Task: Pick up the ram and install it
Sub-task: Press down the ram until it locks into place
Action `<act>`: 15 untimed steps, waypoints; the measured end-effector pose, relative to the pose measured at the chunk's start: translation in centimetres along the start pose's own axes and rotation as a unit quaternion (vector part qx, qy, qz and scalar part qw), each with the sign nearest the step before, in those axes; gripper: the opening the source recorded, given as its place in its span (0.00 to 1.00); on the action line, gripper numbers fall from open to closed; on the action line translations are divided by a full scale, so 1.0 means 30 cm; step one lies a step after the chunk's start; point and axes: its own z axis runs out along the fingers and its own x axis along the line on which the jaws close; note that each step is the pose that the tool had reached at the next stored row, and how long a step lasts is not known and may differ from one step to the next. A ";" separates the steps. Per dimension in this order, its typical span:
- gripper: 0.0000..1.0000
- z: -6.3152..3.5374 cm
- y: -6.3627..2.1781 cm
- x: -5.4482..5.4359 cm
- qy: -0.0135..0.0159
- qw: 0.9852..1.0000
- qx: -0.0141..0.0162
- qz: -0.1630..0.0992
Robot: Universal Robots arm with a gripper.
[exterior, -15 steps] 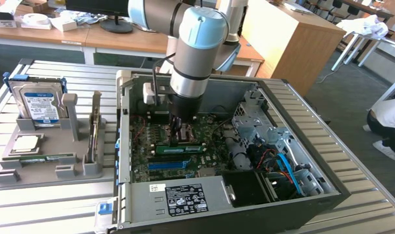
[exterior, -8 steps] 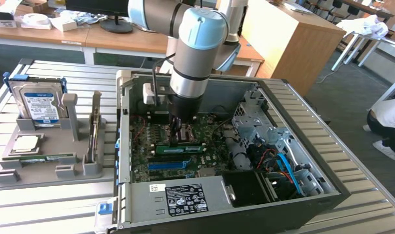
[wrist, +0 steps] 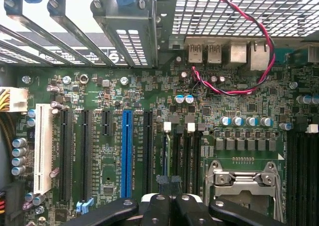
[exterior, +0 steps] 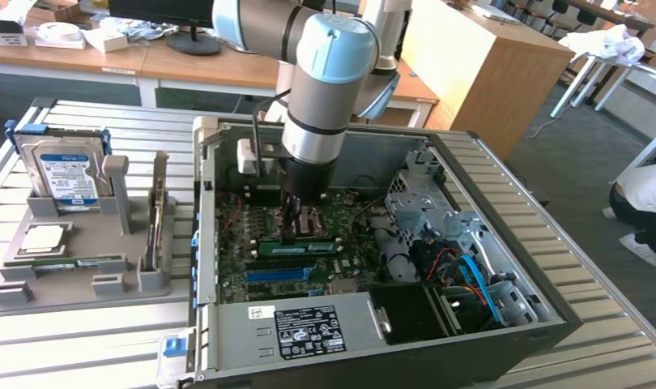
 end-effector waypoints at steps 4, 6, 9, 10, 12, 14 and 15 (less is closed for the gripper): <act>0.10 0.002 0.001 0.000 0.000 1.000 0.000 0.000; 0.10 0.005 0.001 0.000 0.000 1.000 0.000 0.000; 0.10 0.007 0.001 0.000 0.000 1.000 0.000 0.000; 0.10 0.007 0.001 0.000 0.000 1.000 0.000 0.000; 0.10 0.008 0.001 0.000 0.000 1.000 0.000 0.000; 0.10 0.011 0.003 0.000 0.000 1.000 0.000 0.000; 0.10 0.013 0.003 0.000 0.000 1.000 0.000 0.000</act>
